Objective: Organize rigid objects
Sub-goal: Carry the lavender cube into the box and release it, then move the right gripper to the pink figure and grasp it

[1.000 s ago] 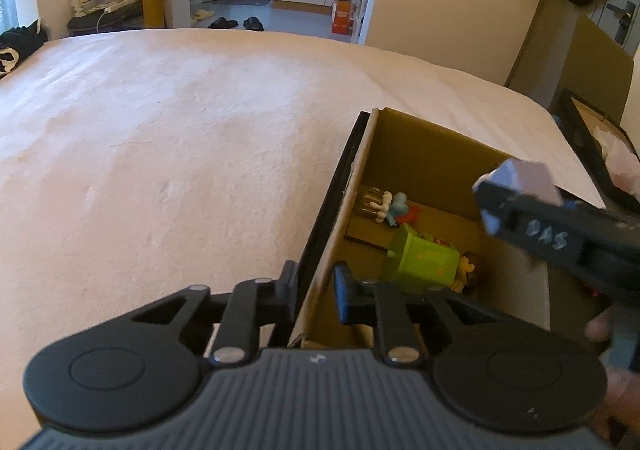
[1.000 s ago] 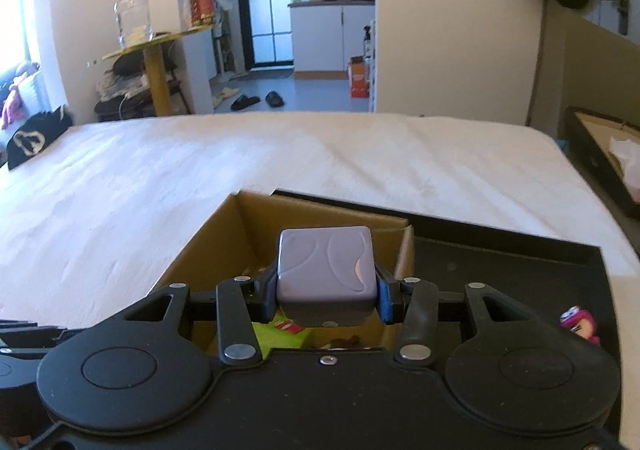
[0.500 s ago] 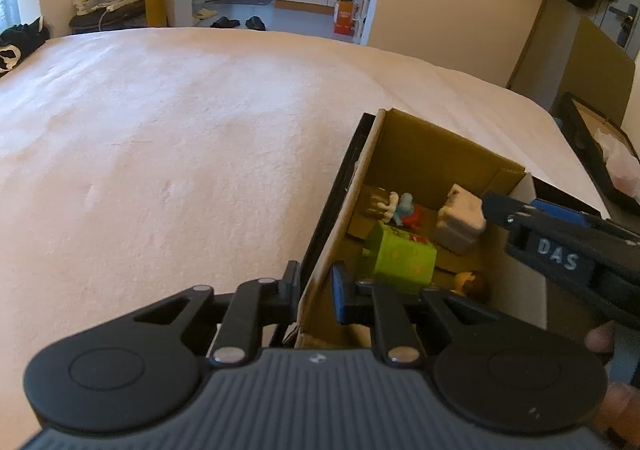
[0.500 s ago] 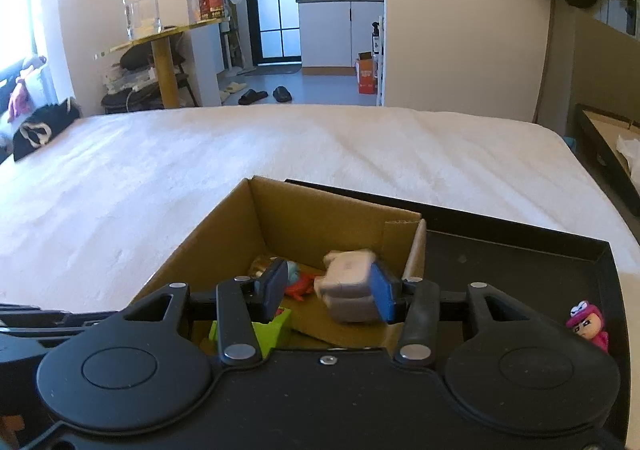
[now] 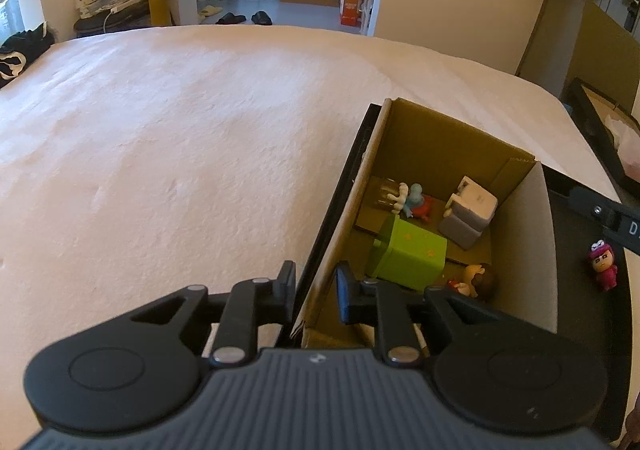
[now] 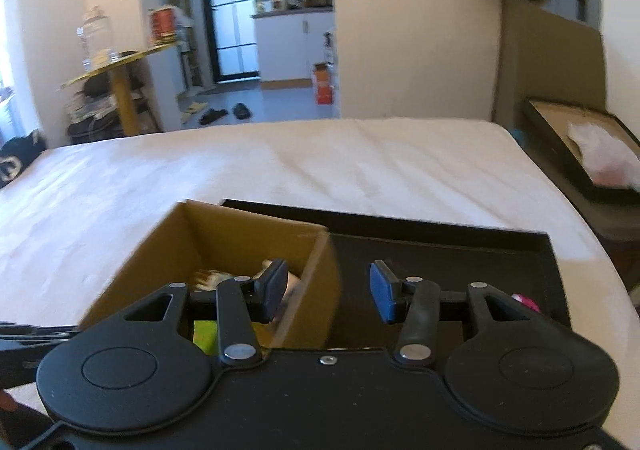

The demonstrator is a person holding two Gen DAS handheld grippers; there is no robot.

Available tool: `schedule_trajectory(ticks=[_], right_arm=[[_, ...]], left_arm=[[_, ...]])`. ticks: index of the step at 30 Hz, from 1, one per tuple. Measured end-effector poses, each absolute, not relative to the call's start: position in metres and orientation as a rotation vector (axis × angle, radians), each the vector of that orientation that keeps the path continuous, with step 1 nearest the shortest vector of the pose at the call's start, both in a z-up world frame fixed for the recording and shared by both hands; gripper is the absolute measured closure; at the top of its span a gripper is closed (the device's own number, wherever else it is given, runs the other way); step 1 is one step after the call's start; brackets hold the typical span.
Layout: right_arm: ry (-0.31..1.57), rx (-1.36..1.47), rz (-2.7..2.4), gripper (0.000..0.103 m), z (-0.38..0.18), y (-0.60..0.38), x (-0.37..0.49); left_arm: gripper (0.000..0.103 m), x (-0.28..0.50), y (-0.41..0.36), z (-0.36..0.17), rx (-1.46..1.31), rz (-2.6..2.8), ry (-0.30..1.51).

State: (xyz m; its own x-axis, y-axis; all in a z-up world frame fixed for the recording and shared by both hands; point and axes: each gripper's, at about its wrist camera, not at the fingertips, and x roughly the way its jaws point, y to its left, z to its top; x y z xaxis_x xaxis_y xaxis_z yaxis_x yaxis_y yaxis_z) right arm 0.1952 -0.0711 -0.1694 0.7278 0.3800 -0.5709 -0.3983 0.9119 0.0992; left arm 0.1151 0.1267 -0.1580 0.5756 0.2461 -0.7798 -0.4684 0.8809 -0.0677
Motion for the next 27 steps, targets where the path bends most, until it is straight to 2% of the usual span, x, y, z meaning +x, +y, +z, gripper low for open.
schedule_trajectory(ticks=[8, 10, 12, 14, 18, 27], right_arm=[[0.628, -0.061, 0.356, 0.057, -0.185, -0.089, 0.204], [0.612, -0.088, 0.356, 0.053, -0.188, -0.091, 0.204], [0.606, -0.100, 0.347, 0.052, -0.191, -0.095, 0.205], [0.614, -0.091, 0.332, 0.052, -0.194, -0.101, 0.208], [0.642, -0.060, 0.307, 0.051, -0.201, -0.113, 0.214], [0.694, -0.014, 0.233, 0.045, -0.223, -0.143, 0.229]], left_arm=[[0.078, 0.117, 0.119, -0.155, -0.234, 0.455, 0.871], [0.074, 0.117, 0.119, -0.154, -0.228, 0.465, 0.873], [0.064, 0.117, 0.117, -0.153, -0.220, 0.474, 0.875], [0.058, 0.117, 0.114, -0.152, -0.202, 0.487, 0.873], [0.053, 0.117, 0.109, -0.150, -0.170, 0.491, 0.870], [0.050, 0.120, 0.104, -0.149, -0.128, 0.533, 0.892]])
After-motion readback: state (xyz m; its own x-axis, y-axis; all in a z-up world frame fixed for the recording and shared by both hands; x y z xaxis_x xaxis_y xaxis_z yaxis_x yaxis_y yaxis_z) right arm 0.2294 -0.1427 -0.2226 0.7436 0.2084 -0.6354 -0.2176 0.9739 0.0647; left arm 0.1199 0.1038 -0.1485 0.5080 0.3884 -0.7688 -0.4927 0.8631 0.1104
